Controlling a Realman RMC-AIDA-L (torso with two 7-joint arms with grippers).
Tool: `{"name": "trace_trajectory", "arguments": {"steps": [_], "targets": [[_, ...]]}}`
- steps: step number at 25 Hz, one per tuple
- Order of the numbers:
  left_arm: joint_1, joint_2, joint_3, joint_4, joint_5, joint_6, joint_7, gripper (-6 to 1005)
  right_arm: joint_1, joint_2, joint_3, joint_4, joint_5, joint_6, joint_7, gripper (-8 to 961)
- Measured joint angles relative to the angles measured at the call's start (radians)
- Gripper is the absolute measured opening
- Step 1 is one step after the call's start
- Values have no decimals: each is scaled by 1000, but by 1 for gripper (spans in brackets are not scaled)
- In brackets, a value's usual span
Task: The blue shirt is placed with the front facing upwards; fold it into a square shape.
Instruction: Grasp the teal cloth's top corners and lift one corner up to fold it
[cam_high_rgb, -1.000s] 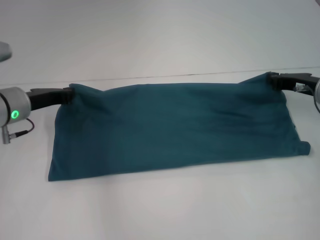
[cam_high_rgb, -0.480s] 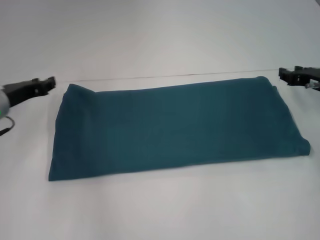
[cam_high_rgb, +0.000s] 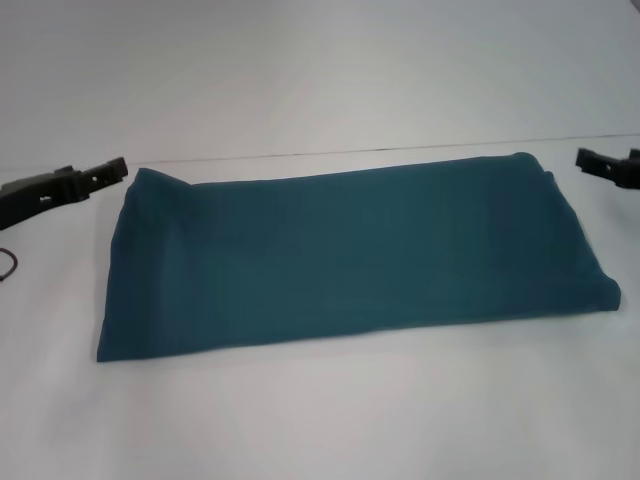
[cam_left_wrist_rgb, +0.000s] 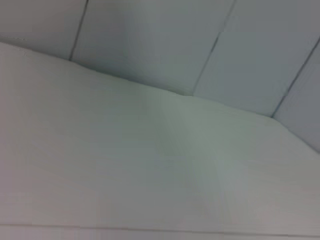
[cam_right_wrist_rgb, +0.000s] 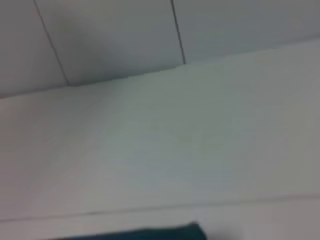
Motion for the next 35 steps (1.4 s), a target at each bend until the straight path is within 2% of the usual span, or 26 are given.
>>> {"name": "trace_trajectory", "arguments": {"steps": [3, 9, 11, 15, 20, 24, 35], "targets": [[18, 0, 3, 16, 2, 57, -9, 746, -43, -22, -1, -19, -4, -114, 73, 767], [58, 3, 21, 48, 29, 155, -13, 894, -101, -87, -5, -43, -53, -345, 236, 937], [68, 3, 21, 54, 51, 176, -14, 952, -108, -105, -5, -43, -90, -392, 284, 935], [92, 2, 21, 71, 108, 203, -25, 952, -110, -133, -5, -40, -159, -474, 364, 931], [124, 2, 20, 97, 139, 264, -35, 952, -110, -149, -1, -47, -186, -545, 416, 926], [136, 3, 13, 109, 169, 292, -38, 952, -103, -159, -6, -40, -217, -549, 455, 927], [143, -2, 19, 108, 182, 293, -37, 951, -76, -149, -25, 31, -267, -446, 473, 877]]}}
